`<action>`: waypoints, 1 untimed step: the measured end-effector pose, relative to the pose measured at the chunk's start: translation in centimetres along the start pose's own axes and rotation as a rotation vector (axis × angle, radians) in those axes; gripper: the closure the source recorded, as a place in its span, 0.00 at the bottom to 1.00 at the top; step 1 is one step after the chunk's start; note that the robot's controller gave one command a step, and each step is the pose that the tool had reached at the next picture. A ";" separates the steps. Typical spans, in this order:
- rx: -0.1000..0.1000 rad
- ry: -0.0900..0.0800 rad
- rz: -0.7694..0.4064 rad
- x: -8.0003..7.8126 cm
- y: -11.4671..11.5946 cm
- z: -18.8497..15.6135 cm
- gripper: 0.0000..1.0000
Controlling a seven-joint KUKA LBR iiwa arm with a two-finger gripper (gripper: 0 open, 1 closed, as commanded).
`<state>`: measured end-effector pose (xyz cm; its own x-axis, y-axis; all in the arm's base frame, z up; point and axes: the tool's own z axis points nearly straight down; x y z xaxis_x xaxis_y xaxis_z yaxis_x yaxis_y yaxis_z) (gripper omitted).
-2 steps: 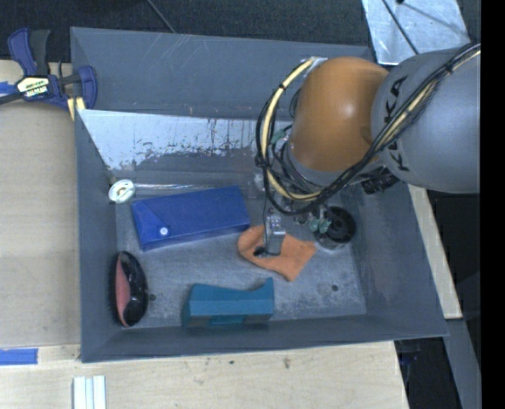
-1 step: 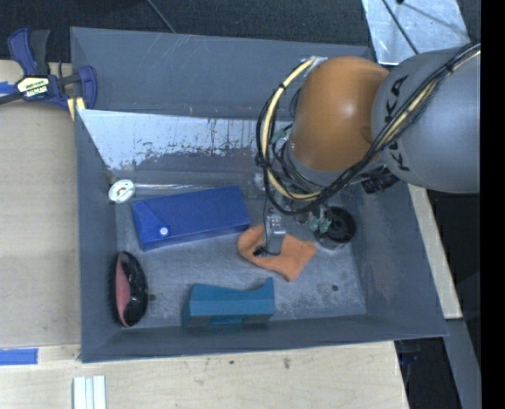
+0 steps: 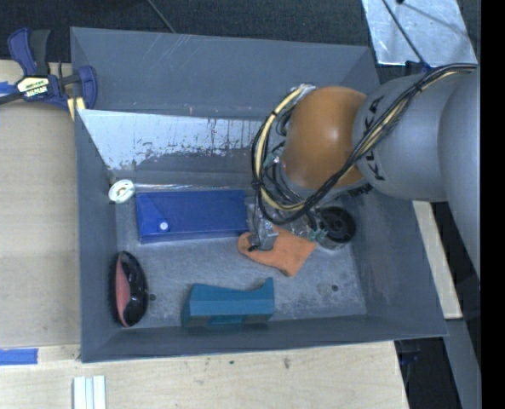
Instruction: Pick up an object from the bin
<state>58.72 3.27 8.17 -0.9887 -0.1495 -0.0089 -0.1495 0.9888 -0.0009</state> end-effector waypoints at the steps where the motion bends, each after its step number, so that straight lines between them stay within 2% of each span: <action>1: -0.001 0.005 0.000 0.2 0.0 0.2 0.00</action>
Offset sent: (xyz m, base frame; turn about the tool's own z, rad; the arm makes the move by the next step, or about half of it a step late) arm 0.0000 0.0000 0.0000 0.0000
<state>58.55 3.28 7.97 -0.9887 -0.1497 -0.0039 -0.1497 0.9887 -0.0002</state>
